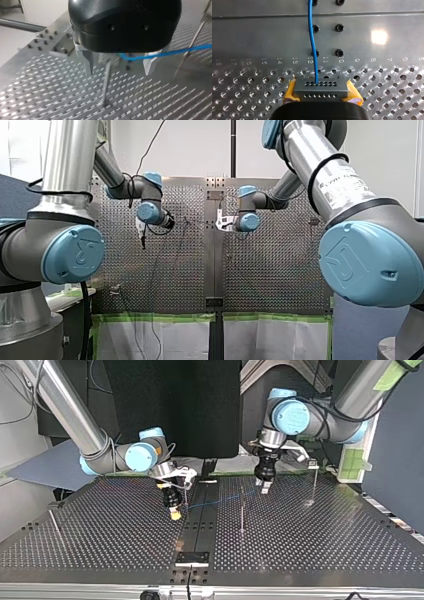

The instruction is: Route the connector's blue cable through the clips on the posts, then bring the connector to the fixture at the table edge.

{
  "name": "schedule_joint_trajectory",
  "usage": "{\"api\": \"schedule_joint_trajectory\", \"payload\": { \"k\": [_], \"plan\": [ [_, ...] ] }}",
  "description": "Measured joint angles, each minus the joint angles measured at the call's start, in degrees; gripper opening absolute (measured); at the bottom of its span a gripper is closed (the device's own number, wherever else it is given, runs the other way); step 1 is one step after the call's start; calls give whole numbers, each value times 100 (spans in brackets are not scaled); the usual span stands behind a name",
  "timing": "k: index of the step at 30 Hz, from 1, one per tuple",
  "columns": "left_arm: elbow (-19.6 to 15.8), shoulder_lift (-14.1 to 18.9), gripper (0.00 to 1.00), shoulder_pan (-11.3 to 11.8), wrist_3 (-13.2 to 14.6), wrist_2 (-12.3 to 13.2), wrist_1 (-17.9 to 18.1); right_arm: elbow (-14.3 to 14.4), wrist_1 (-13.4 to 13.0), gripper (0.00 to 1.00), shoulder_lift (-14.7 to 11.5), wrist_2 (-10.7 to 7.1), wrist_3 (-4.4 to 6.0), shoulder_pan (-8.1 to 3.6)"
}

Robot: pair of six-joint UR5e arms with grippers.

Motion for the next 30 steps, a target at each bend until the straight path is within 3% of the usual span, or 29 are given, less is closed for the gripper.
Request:
{"api": "schedule_joint_trajectory", "payload": {
  "k": [10, 22, 30],
  "plan": [
    [-52, 12, 100, -171, -22, 254, -119, 0, 7, 2, -1, 0, 2, 2],
    [-53, 55, 100, -236, 19, 249, 185, 0, 3, 2, -1, 0, 2, 2],
    [-53, 65, 100, -266, 252, 173, 268, -1, 8, 2, -1, 0, -1, 5]
  ]
}}
